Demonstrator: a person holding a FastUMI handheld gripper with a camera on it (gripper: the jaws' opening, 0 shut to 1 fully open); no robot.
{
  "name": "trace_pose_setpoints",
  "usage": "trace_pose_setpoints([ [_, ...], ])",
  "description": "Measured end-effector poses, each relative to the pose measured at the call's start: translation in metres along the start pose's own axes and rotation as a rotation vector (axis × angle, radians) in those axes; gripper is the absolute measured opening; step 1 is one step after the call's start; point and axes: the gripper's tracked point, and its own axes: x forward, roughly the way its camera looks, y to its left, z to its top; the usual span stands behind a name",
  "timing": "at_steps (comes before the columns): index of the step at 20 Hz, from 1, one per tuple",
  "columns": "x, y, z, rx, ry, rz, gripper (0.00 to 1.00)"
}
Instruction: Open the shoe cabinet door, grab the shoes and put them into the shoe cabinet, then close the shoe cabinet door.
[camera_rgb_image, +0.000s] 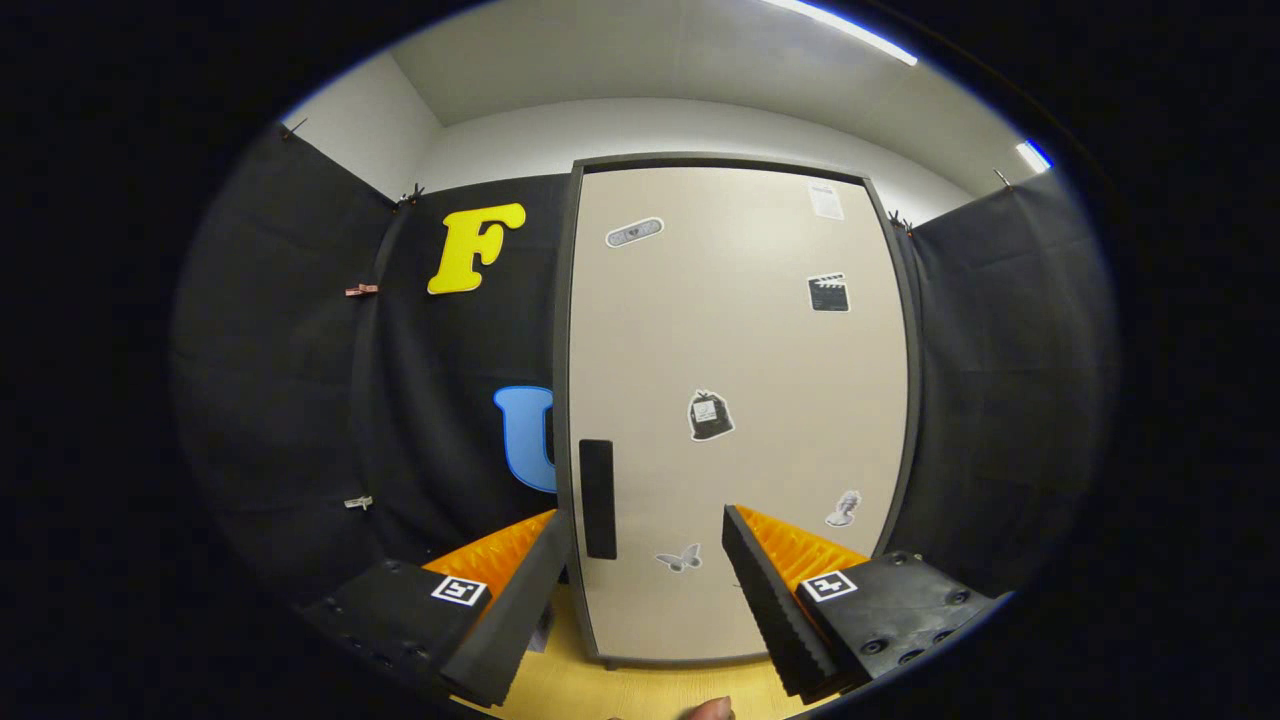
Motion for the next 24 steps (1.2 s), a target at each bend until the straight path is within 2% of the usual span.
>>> trace_pose_setpoints([
  [11,0.093,0.041,-0.036,-0.01,0.08,0.018,0.98],
  [16,0.124,0.049,-0.055,-0.004,0.101,0.0,0.95],
  [18,0.133,0.043,-0.058,-0.004,0.103,-0.031,0.78],
  [19,0.138,0.038,-0.058,-0.002,0.096,-0.048,0.74],
  [20,0.136,0.037,-0.057,0.011,0.09,-0.056,0.61],
  [22,0.139,0.031,-0.056,0.029,0.078,-0.068,0.46],
  [23,0.134,0.032,-0.054,0.024,0.072,-0.065,0.4],
  [24,0.136,0.032,-0.055,0.012,0.072,-0.06,0.38],
])
